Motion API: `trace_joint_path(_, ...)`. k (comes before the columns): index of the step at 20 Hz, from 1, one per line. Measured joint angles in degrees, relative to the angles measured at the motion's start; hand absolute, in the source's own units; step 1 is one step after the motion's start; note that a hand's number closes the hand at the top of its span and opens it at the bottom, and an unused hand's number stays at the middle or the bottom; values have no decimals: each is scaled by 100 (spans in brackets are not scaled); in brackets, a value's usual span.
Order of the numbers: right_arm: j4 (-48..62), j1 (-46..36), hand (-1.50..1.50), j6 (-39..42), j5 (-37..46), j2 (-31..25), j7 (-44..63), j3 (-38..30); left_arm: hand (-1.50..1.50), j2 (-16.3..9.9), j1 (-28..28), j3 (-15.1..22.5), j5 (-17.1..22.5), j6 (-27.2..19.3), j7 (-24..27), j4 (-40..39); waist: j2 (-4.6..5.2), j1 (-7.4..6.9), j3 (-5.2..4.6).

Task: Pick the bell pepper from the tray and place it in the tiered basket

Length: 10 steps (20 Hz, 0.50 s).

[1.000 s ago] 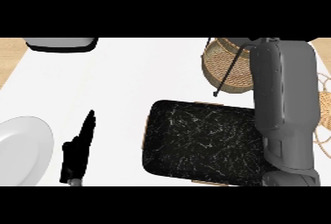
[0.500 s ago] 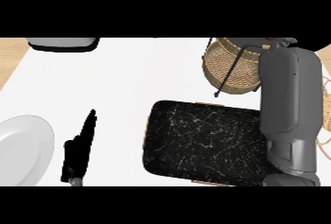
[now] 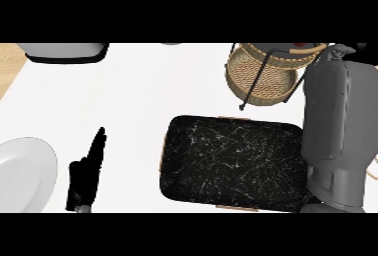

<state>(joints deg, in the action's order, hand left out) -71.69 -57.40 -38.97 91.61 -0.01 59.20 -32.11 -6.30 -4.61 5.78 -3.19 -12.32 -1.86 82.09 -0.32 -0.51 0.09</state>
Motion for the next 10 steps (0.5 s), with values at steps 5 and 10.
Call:
trace_joint_path(5,-1162,417,-150,229,647,2,404,25,0,19,-61,-36,-8,-55,-25,-23,-70,132,-2)
trace_joint_path(10,-2611,1015,-150,667,827,2,754,336,0,-9,-134,-83,6,-65,-81,-10,-136,229,-4)
